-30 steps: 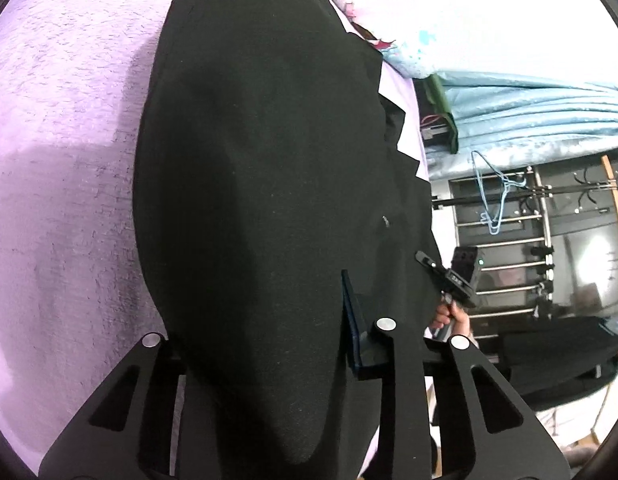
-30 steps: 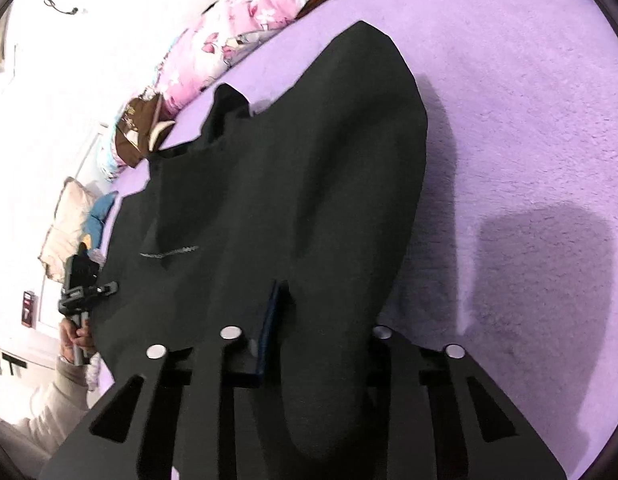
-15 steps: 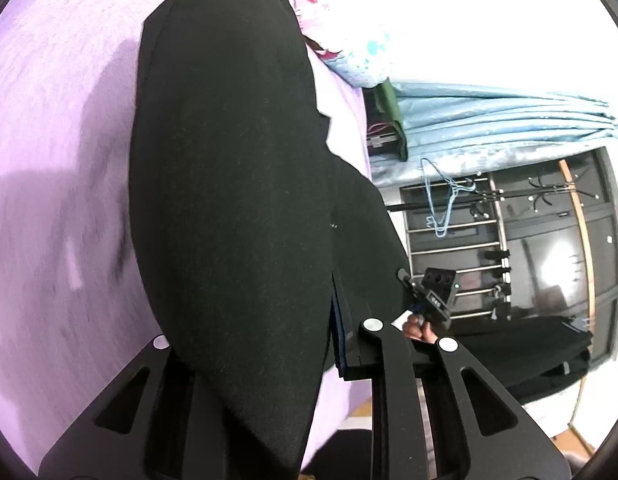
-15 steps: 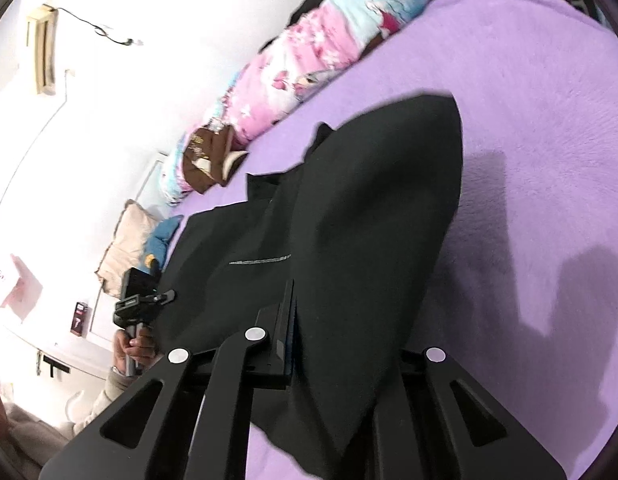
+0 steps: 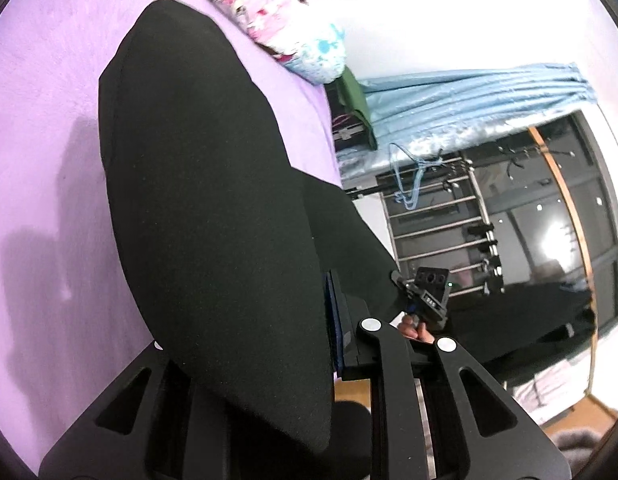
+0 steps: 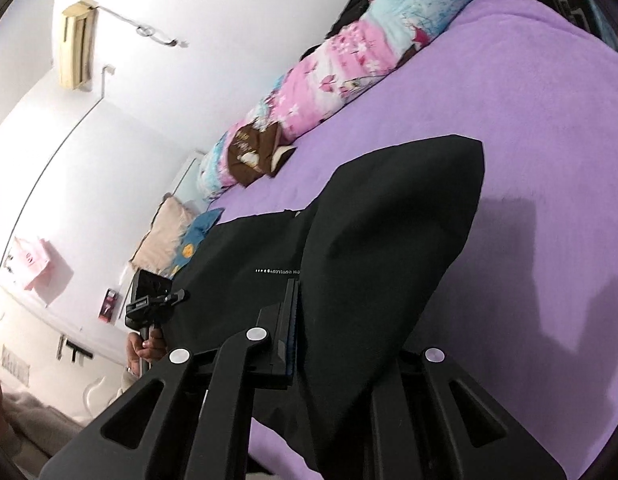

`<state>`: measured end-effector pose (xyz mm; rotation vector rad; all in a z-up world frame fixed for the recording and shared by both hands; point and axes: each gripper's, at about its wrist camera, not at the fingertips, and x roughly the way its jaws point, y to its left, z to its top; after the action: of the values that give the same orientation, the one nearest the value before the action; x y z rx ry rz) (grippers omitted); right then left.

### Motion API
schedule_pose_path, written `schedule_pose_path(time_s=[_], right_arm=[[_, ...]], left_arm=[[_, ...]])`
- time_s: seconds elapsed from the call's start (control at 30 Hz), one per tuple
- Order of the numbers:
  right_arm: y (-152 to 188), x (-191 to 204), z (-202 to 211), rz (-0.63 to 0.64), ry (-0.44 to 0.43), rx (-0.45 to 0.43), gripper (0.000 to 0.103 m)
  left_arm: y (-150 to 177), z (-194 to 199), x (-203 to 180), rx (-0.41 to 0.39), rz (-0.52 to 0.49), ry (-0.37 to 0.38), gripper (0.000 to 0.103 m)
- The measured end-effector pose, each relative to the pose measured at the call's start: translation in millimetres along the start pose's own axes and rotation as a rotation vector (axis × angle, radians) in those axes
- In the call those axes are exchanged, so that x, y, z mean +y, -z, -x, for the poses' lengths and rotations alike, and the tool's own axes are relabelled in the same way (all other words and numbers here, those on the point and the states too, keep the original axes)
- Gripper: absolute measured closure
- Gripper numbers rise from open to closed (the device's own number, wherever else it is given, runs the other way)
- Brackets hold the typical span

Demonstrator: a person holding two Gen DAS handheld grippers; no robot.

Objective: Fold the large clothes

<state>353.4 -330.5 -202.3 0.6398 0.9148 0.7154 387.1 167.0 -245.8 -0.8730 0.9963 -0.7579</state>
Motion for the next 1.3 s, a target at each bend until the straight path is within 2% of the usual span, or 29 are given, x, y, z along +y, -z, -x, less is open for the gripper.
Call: schedule_pose_path(time_s=[0.17, 0.4, 0.5, 0.67, 0.93, 1.1, 1.3], right_arm=[[36, 34, 22, 0.023, -0.048, 0.017, 0.094], [81, 99, 31, 0.131, -0.055, 0.058, 0.094], [96, 132, 23, 0.18, -0.069, 0.099, 0.094], [98, 185, -6, 0.254, -0.13, 0.14, 0.094], [79, 283, -68, 0.382, -0.243, 0.183, 0.094], [53, 358, -138, 0.485, -0.304, 0.237, 0.094], [19, 442, -232, 0.561, -0.374, 0.298, 0.094]], left_arm=[[60, 39, -21, -0.018, 0.018, -0.015, 0.085], [128, 94, -50, -0.037, 0.021, -0.085, 0.085], [154, 122, -62, -0.057, 0.008, -0.119, 0.085], [184, 187, -70, -0.131, 0.016, -0.145, 0.085], [197, 309, -84, -0.277, 0.001, -0.186, 0.085], [185, 385, -80, -0.364, 0.01, -0.217, 0.085], [154, 466, -75, -0.446, -0.002, -0.272, 0.084]])
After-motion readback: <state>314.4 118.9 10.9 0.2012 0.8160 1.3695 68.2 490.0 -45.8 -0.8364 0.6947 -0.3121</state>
